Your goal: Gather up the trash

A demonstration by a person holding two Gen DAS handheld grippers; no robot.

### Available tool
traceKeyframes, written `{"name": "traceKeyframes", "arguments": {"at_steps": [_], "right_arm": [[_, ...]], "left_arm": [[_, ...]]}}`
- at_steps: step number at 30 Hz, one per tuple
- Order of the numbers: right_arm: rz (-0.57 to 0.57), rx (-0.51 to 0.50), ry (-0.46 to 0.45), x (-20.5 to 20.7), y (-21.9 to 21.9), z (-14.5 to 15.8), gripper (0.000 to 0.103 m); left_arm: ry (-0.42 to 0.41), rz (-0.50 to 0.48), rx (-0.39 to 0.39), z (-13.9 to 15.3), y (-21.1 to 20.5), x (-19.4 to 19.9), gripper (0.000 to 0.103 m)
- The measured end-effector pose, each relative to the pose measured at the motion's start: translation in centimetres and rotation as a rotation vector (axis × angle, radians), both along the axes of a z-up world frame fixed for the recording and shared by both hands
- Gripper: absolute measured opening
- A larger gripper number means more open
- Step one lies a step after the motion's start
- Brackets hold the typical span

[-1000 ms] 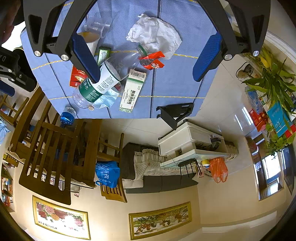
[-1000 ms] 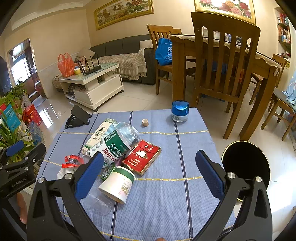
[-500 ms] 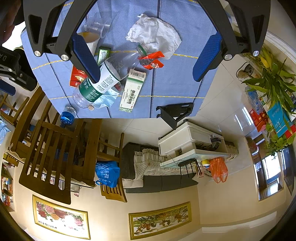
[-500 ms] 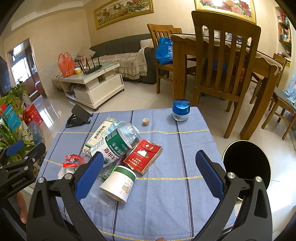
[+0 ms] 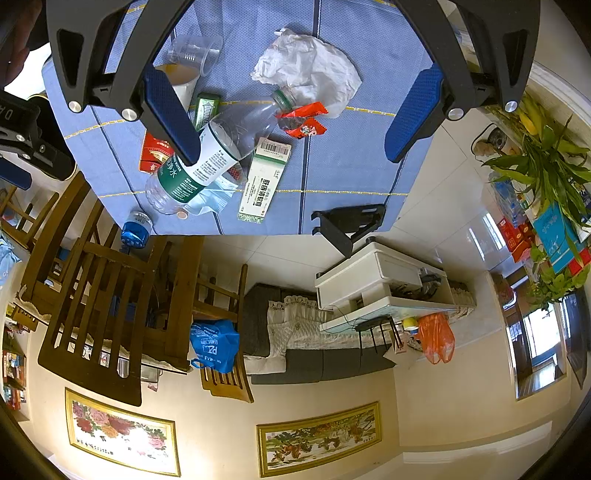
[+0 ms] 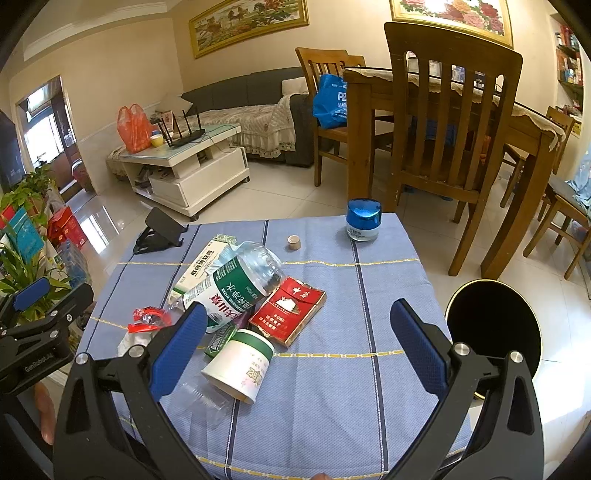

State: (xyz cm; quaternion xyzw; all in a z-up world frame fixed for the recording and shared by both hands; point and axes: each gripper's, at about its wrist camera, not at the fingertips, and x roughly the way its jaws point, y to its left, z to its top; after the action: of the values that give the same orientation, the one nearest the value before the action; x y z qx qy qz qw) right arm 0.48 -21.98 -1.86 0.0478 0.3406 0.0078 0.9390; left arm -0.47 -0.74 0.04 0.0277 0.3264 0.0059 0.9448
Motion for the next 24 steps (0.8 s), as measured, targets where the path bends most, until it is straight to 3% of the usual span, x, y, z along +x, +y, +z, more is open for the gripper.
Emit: {"name": "traceKeyframes", "arguments": {"at_steps": [24], "right_arm": [[0.003,0.0,0.007,-0.02,0.74,-0.47,0.098]], "left_arm": [[0.002,-0.001,-0.001,-0.03,0.1,0.03,0.097]]}}
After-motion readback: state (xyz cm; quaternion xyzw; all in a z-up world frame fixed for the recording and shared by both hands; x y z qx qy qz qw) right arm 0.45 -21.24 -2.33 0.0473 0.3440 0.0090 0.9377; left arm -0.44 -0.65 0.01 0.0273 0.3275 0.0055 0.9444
